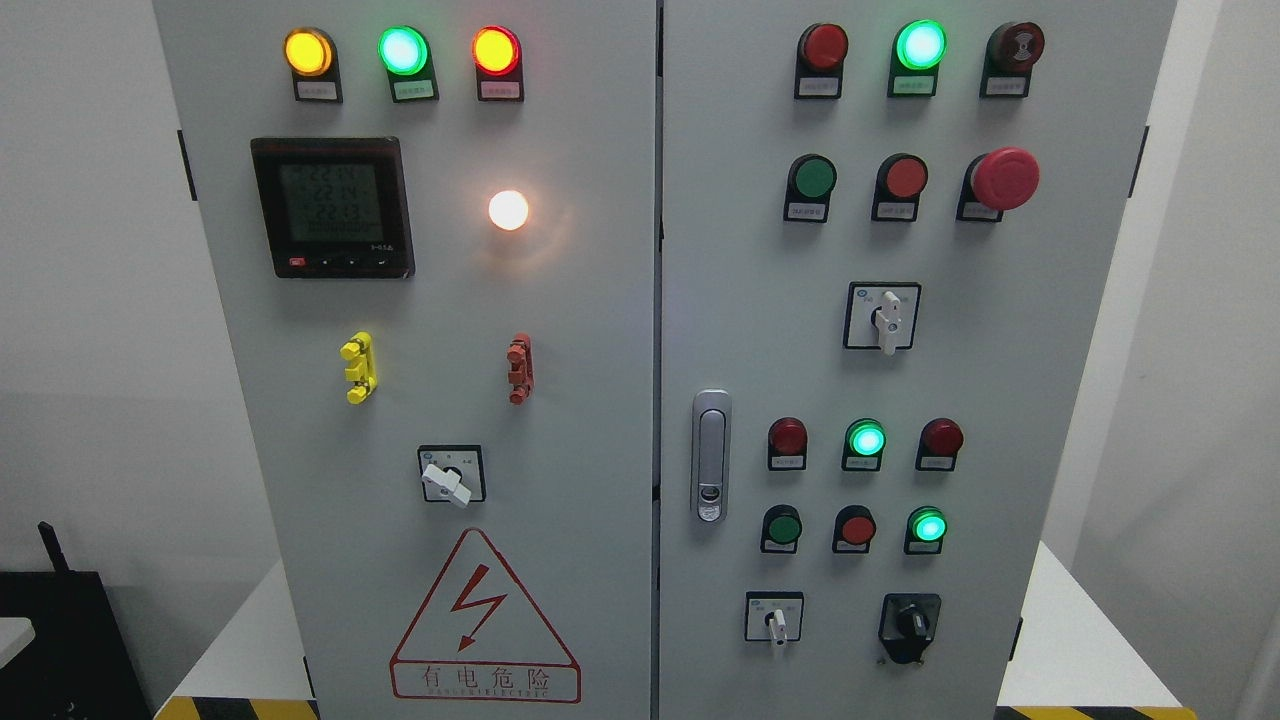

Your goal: Release door handle

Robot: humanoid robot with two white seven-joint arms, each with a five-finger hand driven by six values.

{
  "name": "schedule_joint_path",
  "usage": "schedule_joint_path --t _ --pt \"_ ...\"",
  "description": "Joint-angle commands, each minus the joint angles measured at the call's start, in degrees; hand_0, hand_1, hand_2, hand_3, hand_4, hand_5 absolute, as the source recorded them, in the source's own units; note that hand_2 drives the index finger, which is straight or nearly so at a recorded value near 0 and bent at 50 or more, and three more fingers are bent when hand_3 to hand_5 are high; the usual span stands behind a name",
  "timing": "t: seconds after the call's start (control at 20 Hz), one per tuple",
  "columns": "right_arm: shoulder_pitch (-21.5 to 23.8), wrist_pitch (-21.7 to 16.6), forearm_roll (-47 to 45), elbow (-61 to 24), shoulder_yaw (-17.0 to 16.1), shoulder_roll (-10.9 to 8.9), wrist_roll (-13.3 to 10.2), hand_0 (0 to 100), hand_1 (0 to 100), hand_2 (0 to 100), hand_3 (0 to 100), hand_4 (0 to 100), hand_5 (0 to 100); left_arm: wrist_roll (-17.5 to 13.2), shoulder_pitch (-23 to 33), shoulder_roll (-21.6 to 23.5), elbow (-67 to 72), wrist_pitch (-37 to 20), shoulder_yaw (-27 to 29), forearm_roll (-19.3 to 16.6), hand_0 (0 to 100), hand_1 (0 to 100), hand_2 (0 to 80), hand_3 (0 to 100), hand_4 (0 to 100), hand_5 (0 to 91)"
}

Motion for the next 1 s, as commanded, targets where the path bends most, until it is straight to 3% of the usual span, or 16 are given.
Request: schedule_joint_path --t 0.0,0.95 --pt "0.0 -0.1 0.0 0.3 -0.1 -0.12 0.0 37 0 0 0 0 0 0.0 -0.2 0.0 0.5 0.0 0.1 0.0 12 39 0.0 0 0 0.0" --pt "-0.2 -0.3 0.5 0.5 -0.7 0.06 0.1 37 0 0 0 0 0 0.0 -0.2 0.0 0.5 0.0 0.1 0.0 12 39 0.0 0 0 0.0"
